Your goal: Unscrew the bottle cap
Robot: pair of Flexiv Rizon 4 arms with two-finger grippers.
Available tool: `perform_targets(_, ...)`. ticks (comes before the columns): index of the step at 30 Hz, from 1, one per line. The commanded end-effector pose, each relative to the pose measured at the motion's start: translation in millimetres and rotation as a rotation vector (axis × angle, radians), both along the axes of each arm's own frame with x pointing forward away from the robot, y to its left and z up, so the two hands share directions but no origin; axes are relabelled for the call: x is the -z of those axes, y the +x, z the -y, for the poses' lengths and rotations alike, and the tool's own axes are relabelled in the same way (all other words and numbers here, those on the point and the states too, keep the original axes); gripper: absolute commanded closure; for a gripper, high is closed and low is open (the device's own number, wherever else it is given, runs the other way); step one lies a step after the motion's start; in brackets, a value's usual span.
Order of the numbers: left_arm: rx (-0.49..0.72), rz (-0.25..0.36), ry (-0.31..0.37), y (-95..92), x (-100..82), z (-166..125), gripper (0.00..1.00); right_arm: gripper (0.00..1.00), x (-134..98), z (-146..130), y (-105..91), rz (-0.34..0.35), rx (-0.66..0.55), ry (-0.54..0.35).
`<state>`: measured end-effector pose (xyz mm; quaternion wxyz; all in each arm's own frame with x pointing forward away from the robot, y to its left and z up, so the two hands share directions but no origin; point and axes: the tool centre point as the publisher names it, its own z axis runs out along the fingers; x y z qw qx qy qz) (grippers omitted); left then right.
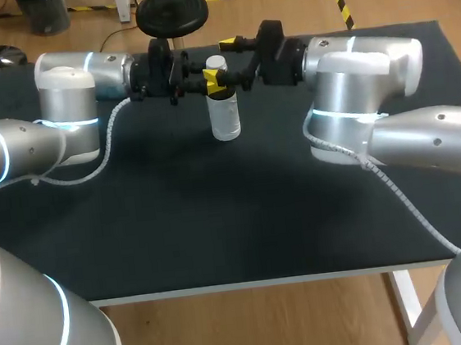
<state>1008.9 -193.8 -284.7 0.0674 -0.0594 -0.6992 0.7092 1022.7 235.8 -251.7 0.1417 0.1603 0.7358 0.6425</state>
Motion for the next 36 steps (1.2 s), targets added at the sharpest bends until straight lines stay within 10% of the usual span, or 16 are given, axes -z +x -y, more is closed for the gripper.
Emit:
perform_targets(1,0.002,0.0,-0.001,1.3,0.7,0.8,1.0,0.0,2.0,-6.9,-3.2,0.017,0.055,0.023)
perform_targets(36,0.002,0.0,-0.001,1.3,0.7,0.8,1.0,0.0,0.0,-9.3,-9.0,0.018,0.202,0.046)
